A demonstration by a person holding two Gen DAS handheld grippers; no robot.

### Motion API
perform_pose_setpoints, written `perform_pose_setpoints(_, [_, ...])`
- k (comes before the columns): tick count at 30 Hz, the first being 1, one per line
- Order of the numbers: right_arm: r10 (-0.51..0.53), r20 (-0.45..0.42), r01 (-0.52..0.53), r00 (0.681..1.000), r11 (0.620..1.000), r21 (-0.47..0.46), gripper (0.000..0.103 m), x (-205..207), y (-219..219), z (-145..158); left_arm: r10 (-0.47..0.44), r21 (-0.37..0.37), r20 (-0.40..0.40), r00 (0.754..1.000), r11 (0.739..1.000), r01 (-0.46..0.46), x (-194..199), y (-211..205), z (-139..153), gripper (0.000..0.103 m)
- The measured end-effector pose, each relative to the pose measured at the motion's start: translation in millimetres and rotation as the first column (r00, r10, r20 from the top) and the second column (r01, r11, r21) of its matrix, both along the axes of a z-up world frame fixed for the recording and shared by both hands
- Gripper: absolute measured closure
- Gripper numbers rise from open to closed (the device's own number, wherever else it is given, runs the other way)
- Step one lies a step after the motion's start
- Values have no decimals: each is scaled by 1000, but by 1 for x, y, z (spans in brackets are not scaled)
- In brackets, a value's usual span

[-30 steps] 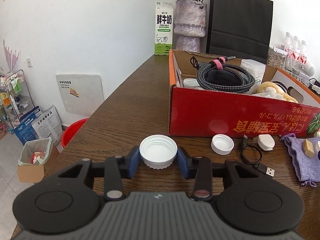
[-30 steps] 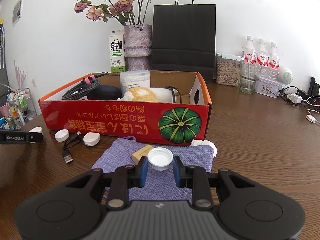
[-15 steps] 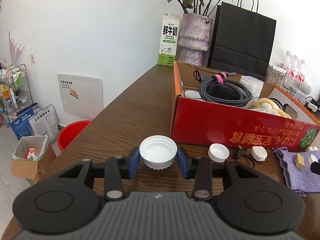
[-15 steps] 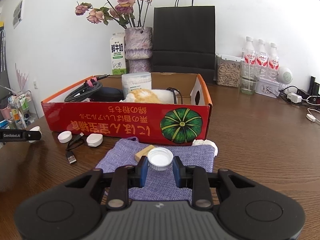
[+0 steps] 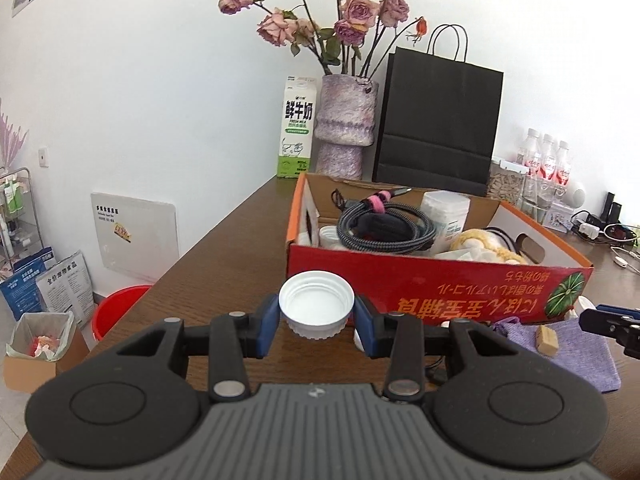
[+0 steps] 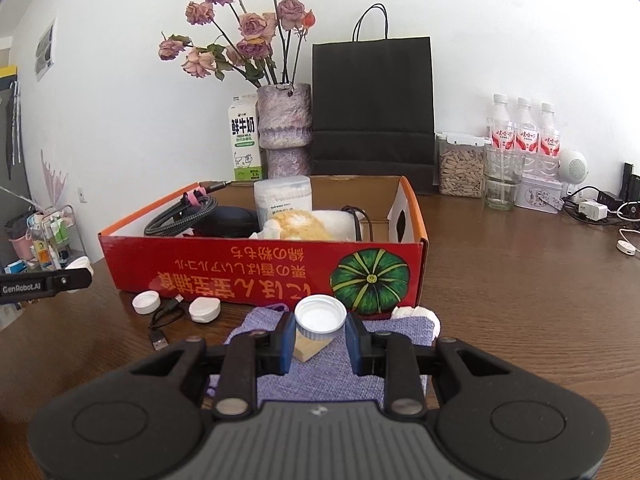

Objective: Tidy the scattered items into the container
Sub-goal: 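Carry both white caps into the box and open both tools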

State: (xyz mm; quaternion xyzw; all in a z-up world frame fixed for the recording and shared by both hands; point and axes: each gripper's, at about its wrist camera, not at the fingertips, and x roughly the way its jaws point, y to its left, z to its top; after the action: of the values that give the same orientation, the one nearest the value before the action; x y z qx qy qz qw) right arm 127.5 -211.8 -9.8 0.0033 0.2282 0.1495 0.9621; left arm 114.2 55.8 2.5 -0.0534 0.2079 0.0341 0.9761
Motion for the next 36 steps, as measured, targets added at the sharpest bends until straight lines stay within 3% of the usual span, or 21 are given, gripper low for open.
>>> perform_pose_setpoints(14, [-6, 111, 5, 994, 1000, 13, 78, 35, 9, 40, -124, 1, 122, 985, 992, 125, 33, -46, 35, 62])
perform_pose_setpoints(24, [-8, 180, 2, 984, 999, 34, 78, 89, 16, 67, -113, 18, 143, 983, 994, 111, 107, -83, 52, 62])
perform_pose_setpoints(29, [-8, 145, 3, 989, 999, 36, 78, 113, 13, 53, -119, 16, 92, 989, 993, 118, 135, -90, 34, 62])
perform_pose_setpoints(36, [4, 95, -3, 995, 1000, -13, 78, 117, 20, 34, -118, 49, 62, 991, 992, 115, 137, -89, 17, 62])
